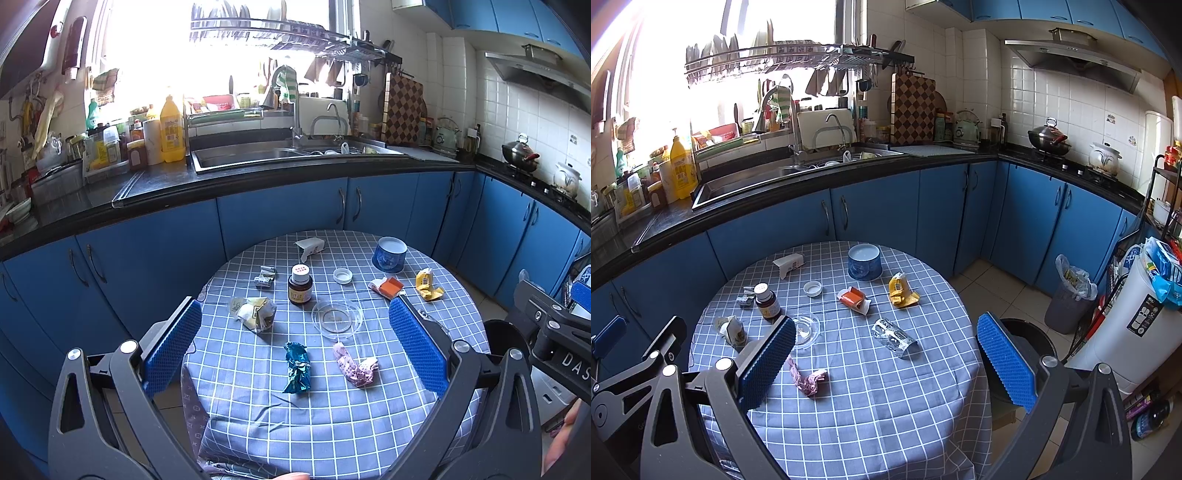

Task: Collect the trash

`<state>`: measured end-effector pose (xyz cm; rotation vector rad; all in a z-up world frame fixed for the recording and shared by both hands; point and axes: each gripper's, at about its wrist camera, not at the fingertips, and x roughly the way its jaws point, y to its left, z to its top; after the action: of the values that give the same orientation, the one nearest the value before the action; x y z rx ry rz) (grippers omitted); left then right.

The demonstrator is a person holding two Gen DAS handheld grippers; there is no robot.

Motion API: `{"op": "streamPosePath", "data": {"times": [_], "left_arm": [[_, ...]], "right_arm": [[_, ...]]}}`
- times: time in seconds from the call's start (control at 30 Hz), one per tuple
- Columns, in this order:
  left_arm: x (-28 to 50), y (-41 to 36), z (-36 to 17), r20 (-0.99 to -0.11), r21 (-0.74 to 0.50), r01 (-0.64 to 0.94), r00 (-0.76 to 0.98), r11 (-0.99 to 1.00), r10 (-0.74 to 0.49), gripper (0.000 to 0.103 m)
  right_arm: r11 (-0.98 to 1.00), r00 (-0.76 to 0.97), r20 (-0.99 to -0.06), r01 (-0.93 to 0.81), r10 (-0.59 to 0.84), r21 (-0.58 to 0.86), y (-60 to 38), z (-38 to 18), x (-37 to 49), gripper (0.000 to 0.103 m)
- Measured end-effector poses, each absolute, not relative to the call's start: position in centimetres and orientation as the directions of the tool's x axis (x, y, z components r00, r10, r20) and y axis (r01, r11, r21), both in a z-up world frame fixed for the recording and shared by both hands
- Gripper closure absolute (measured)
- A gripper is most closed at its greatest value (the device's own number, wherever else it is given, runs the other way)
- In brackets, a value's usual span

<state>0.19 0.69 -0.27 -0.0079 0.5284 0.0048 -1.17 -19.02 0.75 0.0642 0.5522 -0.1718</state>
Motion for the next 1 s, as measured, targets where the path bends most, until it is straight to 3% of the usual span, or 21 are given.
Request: {"op": "streamPosePath", "data": {"times": [1.0], "left_arm": [[0.58, 0.66, -0.82, -0.516, -0.009, -0.007, 0.857, 1.000, 0.002, 0.003]], "right_arm": [[0.984, 0.824, -0.549, 0.177, -0.141, 0.013, -18.52, -0.24, -0.58, 0.007]]}}
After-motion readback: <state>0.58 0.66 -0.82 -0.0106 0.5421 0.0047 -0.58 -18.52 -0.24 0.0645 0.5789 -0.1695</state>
